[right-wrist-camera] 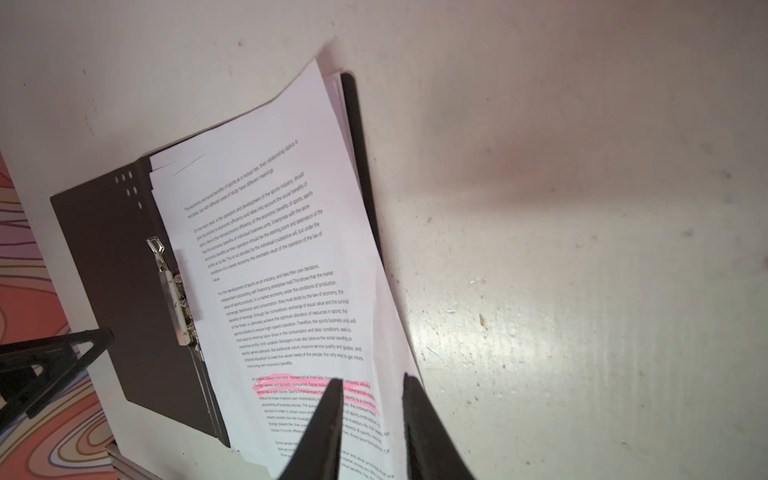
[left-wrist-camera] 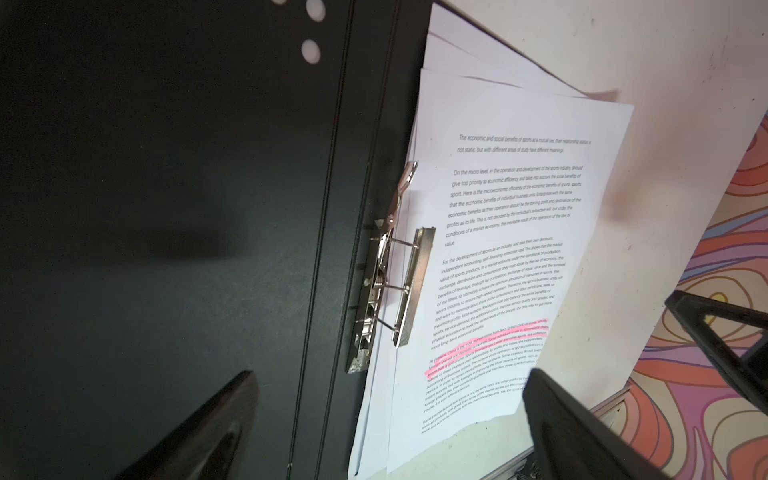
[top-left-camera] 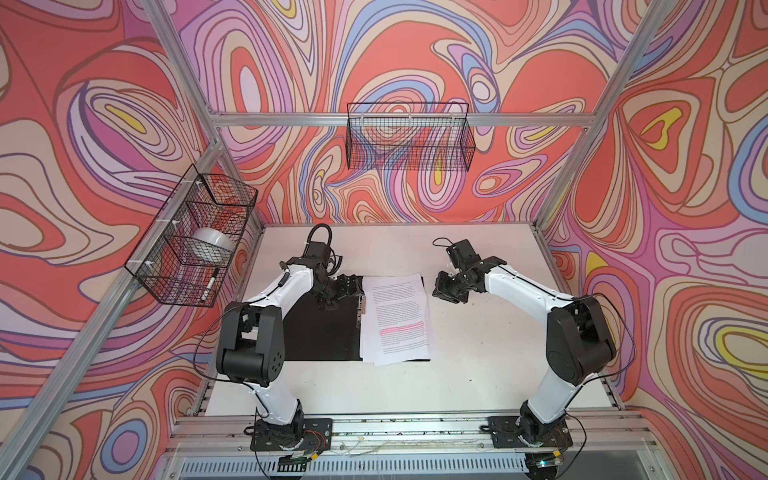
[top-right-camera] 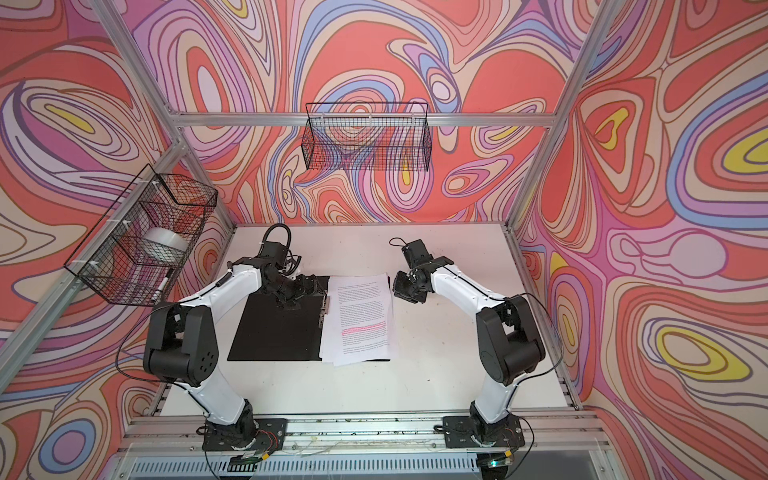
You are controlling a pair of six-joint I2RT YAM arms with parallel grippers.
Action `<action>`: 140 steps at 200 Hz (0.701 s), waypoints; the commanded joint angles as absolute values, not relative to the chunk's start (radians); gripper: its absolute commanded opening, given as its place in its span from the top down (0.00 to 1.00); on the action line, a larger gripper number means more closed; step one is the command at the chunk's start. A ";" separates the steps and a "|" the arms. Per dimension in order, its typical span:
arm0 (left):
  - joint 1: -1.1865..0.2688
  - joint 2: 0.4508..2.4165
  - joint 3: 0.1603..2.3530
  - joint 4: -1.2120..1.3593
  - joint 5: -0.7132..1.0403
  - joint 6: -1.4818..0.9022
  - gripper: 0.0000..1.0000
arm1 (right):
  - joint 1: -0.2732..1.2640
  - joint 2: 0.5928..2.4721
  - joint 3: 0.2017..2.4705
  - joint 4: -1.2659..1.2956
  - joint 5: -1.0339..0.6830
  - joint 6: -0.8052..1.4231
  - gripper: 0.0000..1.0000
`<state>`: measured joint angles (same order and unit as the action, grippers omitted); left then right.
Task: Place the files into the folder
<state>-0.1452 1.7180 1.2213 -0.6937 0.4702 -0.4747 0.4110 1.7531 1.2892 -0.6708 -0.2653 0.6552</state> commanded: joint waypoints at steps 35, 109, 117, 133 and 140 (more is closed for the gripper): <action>-0.146 1.766 1.334 -0.716 0.451 -0.458 0.00 | 0.637 1.664 1.268 -0.852 -0.312 0.519 0.83; -0.120 1.821 1.473 -0.749 0.404 -0.376 0.00 | 1.042 1.638 1.114 -0.709 -0.098 0.746 0.83; -0.115 1.829 1.486 -0.754 0.406 -0.379 0.00 | 1.068 1.655 1.117 -0.708 -0.075 0.759 0.83; -0.107 1.845 1.504 -0.758 0.411 -0.387 0.00 | 1.094 1.689 1.112 -0.674 -0.068 0.786 0.83; -0.105 1.851 1.507 -0.758 0.411 -0.392 0.00 | 1.101 1.706 1.112 -0.654 -0.075 0.791 0.83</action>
